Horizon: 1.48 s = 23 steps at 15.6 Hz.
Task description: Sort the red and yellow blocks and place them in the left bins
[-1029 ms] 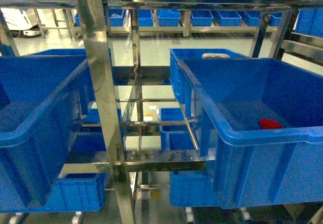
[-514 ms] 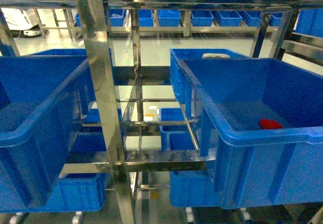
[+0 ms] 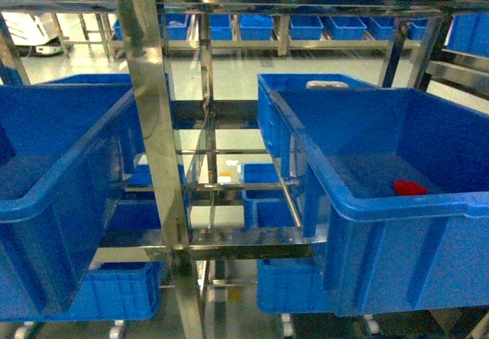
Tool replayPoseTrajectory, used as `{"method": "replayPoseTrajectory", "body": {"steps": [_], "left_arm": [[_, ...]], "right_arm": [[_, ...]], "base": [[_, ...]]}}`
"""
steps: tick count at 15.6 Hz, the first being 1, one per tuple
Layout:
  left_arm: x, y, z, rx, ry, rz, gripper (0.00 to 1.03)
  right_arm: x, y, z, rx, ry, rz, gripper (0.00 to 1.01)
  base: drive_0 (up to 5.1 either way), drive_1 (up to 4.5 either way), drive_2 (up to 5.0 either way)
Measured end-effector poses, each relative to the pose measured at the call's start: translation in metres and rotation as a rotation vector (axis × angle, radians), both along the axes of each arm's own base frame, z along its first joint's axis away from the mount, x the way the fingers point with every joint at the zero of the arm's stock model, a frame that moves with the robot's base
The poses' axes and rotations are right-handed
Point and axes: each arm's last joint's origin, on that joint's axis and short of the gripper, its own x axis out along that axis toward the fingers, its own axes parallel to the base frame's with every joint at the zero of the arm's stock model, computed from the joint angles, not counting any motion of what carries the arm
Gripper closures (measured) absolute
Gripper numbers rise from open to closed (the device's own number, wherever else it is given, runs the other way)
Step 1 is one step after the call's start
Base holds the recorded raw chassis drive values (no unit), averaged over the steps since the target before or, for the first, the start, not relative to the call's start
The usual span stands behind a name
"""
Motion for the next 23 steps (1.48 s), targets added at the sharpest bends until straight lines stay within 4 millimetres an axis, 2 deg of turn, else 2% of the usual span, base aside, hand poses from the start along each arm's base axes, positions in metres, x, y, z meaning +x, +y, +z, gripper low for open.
{"method": "replayPoseTrajectory", "body": {"steps": [3, 6, 7, 10, 11, 12, 15, 18, 19, 20, 23], "left_arm": [[-0.012, -0.007, 0.005, -0.022, -0.005, -0.011, 0.05], [-0.029, -0.024, 0.03, -0.028, -0.08, -0.074, 0.05], [-0.035, -0.03, 0.032, -0.038, -0.082, -0.083, 0.05], [-0.061, -0.051, 0.044, -0.056, -0.098, -0.117, 0.05], [-0.075, -0.064, 0.052, -0.041, -0.15, -0.138, 0.05], [-0.078, -0.068, 0.06, -0.034, -0.191, -0.154, 0.05], [-0.077, -0.066, 0.056, -0.048, -0.17, -0.138, 0.05], [-0.077, -0.066, 0.057, -0.047, -0.173, -0.138, 0.05], [-0.077, -0.066, 0.057, -0.047, -0.172, -0.138, 0.05], [-0.077, -0.065, 0.057, -0.047, -0.172, -0.135, 0.05], [-0.077, -0.065, 0.057, -0.047, -0.172, -0.135, 0.05]], "right_arm": [[0.0, 0.0, 0.0, 0.0, 0.0, 0.0, 0.99], [0.0, 0.0, 0.0, 0.0, 0.0, 0.0, 0.99], [0.0, 0.0, 0.0, 0.0, 0.0, 0.0, 0.99], [0.0, 0.0, 0.0, 0.0, 0.0, 0.0, 0.99], [0.0, 0.0, 0.0, 0.0, 0.0, 0.0, 0.99], [0.0, 0.0, 0.0, 0.0, 0.0, 0.0, 0.99], [0.0, 0.0, 0.0, -0.001, 0.0, 0.0, 0.99], [0.0, 0.0, 0.0, -0.003, 0.001, 0.002, 0.62], [0.0, 0.0, 0.0, -0.003, 0.001, 0.002, 0.36], [0.0, 0.0, 0.0, -0.003, 0.001, 0.002, 0.01], [0.0, 0.0, 0.0, -0.004, 0.001, 0.002, 0.03]], "base": [[0.0, 0.0, 0.0], [0.0, 0.0, 0.0], [0.0, 0.0, 0.0], [0.0, 0.0, 0.0], [0.0, 0.0, 0.0], [0.0, 0.0, 0.0], [0.0, 0.0, 0.0], [0.0, 0.0, 0.0], [0.0, 0.0, 0.0], [0.0, 0.0, 0.0], [0.0, 0.0, 0.0]]}}
